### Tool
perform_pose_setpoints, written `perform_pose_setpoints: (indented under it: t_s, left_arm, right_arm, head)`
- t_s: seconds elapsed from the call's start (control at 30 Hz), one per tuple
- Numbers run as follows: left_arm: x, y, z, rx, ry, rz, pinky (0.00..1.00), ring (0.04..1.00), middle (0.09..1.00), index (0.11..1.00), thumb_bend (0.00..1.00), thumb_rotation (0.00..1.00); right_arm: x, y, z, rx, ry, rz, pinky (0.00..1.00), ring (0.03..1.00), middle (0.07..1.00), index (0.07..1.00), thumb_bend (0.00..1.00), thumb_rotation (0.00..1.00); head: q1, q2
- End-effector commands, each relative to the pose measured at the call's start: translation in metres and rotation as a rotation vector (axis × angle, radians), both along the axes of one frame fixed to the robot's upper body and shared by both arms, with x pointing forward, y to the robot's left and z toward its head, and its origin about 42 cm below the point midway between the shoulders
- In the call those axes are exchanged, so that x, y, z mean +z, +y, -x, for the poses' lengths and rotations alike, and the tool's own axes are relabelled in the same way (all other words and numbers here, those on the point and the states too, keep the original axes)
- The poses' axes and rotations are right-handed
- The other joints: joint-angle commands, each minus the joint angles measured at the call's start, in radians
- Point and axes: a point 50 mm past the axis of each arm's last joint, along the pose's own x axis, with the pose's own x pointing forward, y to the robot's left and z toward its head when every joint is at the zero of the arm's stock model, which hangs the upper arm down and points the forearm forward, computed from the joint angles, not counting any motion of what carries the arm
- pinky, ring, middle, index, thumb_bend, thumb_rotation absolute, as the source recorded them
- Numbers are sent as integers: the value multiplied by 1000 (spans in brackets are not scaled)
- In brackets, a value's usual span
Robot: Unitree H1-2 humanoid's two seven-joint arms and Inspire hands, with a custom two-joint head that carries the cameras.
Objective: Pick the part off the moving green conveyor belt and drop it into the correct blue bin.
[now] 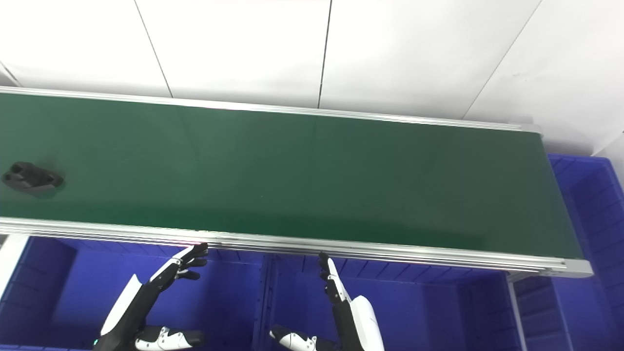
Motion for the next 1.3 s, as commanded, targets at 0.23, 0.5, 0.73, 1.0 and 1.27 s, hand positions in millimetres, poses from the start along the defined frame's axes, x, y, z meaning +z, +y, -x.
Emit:
perform_pose_setpoints:
  t_s: [0.23,0.5,0.73,1.0,1.27]
  left_arm:
    - [-4,-10,-1,-10,-24,25,696,809,870,880,838,646]
    - [-20,-25,1,-24,-3,14,706,798,843,840,884,575]
    - [-27,-32,2,-18,1,1,693,784,823,810,924,550]
    - [-29,-33,2,-10,-5,-3,665,760,812,804,925,529]
    - [-34,-31,1,-6,-4,-15,651,749,803,798,928,531]
  right_arm:
    - [-1,13,-4,34,-54,-61,839,905,949,1000,843,507]
    - [-20,-5,-1,51,-57,-64,865,930,972,1000,808,491]
    - [-27,-13,-2,58,-63,-61,890,941,978,1000,774,459]
    - [-30,-12,-2,52,-62,-61,891,938,972,1000,769,450]
    - [-34,-10,-2,52,-57,-58,881,934,972,1000,760,448]
  head:
    - [190,-91]
    - [377,-223]
    - [429,-270]
    - [418,-282]
    - [404,-324]
